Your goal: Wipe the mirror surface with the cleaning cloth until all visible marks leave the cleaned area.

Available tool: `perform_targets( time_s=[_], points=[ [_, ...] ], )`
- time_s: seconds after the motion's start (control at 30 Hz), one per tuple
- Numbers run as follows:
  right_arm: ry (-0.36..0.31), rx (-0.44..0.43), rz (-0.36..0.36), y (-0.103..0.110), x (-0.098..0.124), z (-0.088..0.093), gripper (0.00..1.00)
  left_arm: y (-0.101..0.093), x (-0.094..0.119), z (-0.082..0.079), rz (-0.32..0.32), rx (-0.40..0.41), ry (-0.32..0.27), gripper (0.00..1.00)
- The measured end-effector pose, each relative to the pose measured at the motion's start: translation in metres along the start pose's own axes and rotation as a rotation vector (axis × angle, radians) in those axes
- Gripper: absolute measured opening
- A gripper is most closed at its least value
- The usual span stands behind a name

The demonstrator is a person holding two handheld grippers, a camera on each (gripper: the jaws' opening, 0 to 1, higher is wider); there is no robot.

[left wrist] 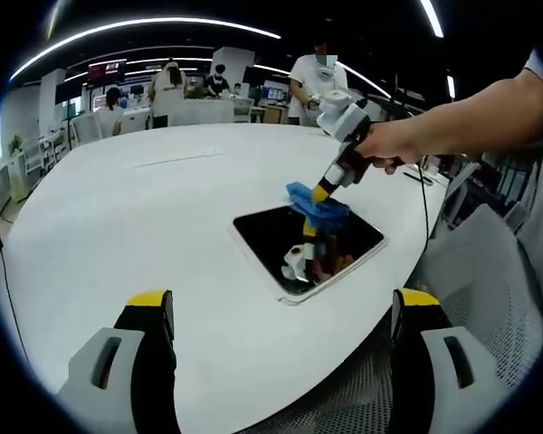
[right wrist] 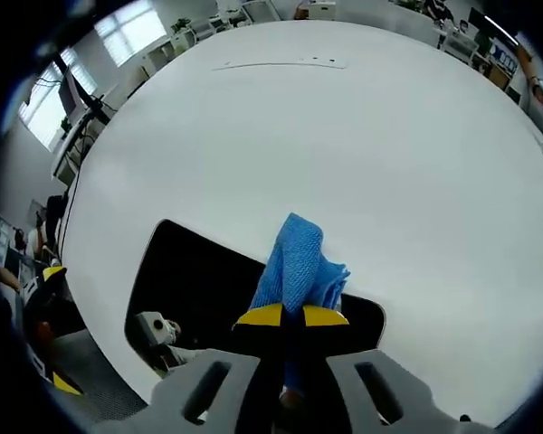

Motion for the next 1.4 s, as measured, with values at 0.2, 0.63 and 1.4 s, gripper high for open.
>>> perform_targets(
  time_s=[0.2, 0.63, 1.4],
  points=[
    [0.010, -0.028, 0.010, -0.004, -0.008, -0.005, 0.00, 0.002, 0.001, -0.001, -0.017, 0.002, -0.009, 0.99],
    [0.007, -0.081, 0.017, 0.002, 0.001, 0.014, 0.00, 0.006, 0.004, -0.004, -0.055, 0.008, -0.043, 0.99],
    [0.013, -0.087, -0.022, 0.018, 0.011, 0.051, 0.00, 0.007, 0.005, -0.005, -0.073, 0.024, -0.049, 0.99]
  ],
)
Point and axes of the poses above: the point that each gripper's makers call its tool centre point, and the gripper's own axes: x roughly backward along the fingers, y roughly to its left, z roughly out of its underside, the point moved 8 cm from there along x, roughly backward along the fingers, and after that the axes turned 6 degrees about z, right-handed, at the moved point
